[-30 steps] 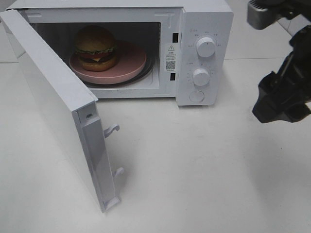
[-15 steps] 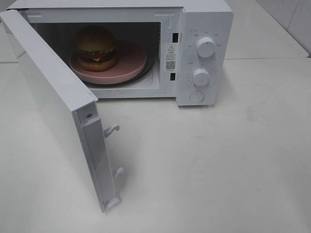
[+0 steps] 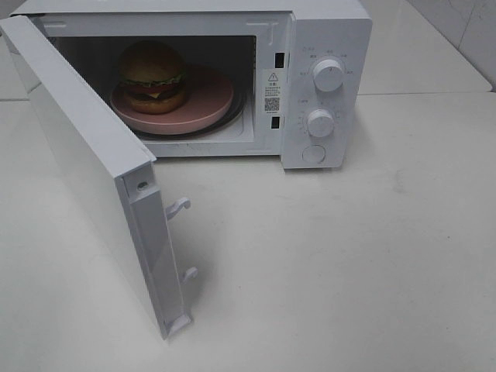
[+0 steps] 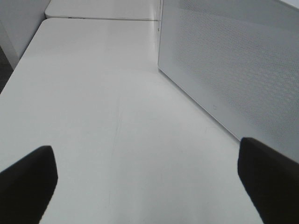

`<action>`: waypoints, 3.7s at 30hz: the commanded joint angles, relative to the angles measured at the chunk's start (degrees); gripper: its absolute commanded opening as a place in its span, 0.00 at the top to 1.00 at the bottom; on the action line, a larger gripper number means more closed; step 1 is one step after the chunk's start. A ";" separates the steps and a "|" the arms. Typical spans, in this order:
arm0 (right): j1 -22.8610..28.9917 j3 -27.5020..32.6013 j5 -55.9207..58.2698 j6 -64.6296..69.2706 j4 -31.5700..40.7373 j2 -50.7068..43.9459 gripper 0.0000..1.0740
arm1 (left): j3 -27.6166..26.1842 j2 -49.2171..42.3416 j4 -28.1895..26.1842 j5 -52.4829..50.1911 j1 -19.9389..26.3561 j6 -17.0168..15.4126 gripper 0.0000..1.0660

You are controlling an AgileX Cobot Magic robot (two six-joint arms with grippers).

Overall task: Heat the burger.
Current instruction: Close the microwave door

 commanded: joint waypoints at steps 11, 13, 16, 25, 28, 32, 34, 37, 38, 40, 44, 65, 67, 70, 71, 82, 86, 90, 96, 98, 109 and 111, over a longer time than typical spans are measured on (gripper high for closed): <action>-9.85 6.65 -4.24 0.29 4.58 -14.44 0.29 | 0.11 -1.03 -0.17 0.06 -0.23 0.11 0.08; -10.89 7.68 -4.93 0.29 4.58 -16.56 0.29 | 0.11 -1.03 -0.17 0.06 -0.23 0.11 0.08; -12.49 9.05 -6.36 0.29 4.76 -19.88 0.29 | 0.11 -1.03 -0.17 0.06 -0.23 0.11 0.08; -16.90 9.74 -7.45 -0.11 6.02 -27.62 0.29 | 0.11 -1.03 -0.17 0.06 -0.23 0.11 0.08; -18.68 9.80 -7.45 -0.17 5.84 -30.25 0.29 | 0.11 -1.03 -0.17 0.06 -0.23 0.11 0.08; -19.31 9.80 -7.45 -0.29 5.84 -30.14 0.29 | 0.11 -0.97 -0.17 0.06 -0.23 0.11 0.08; -19.31 9.80 -7.45 -0.29 5.84 -30.14 0.29 | 0.11 -0.97 -0.23 0.06 -0.23 0.11 0.08; -19.31 9.80 -7.45 -0.29 5.79 -30.14 0.29 | 0.11 -0.97 -0.17 0.06 -0.23 0.11 0.08; -19.31 9.80 -7.45 -0.29 5.79 -30.14 0.29 | 0.11 -0.97 -0.17 0.06 -0.23 0.11 0.08; -19.31 9.80 -7.45 -0.29 5.79 -30.14 0.29 | 0.11 -0.97 -0.17 0.06 -0.23 0.11 0.08; -19.31 9.80 -7.45 -0.29 5.79 -30.14 0.29 | 0.11 -0.97 -0.17 0.06 -0.23 0.11 0.08; -19.31 9.80 -7.45 -0.29 5.79 -30.14 0.29 | 0.11 -0.97 -0.17 0.06 -0.23 0.11 0.08; -19.31 9.80 -7.45 -0.29 5.79 -30.14 0.29 | 0.11 -0.97 -0.17 0.06 -0.23 0.11 0.08; -19.31 9.80 -7.45 -0.29 5.79 -30.14 0.29 | 0.11 -0.97 -0.23 0.06 -0.23 0.11 0.08; -19.31 9.80 -7.45 -0.29 5.79 -30.14 0.29 | 0.11 -0.97 -0.23 0.06 -0.23 0.11 0.08; -19.31 9.80 -7.45 -0.29 5.79 -30.14 0.29 | -0.80 0.52 -0.29 -0.69 -0.23 0.11 0.08; -19.31 9.80 -7.45 -0.29 5.79 -30.14 0.29 | -2.46 3.21 0.23 -3.09 -0.23 0.11 0.09; -19.31 9.80 -7.45 -0.29 5.79 -30.14 0.29 | -2.52 7.73 1.26 -6.76 -0.23 0.17 0.18; -19.31 9.80 -7.45 -0.29 5.79 -30.14 0.29 | -2.52 16.56 1.26 -10.94 -0.23 0.17 0.58; -19.31 9.80 -7.45 -0.29 5.79 -30.14 0.29 | -2.52 17.70 1.26 -11.40 -0.23 0.17 0.63; -19.31 9.80 -7.45 -0.29 5.79 -30.14 0.29 | -0.57 31.34 1.26 -29.51 -0.23 2.12 1.00; -19.31 9.80 -7.45 -0.29 5.79 -30.14 0.29 | 1.38 33.35 0.29 -34.72 -0.23 2.86 1.00</action>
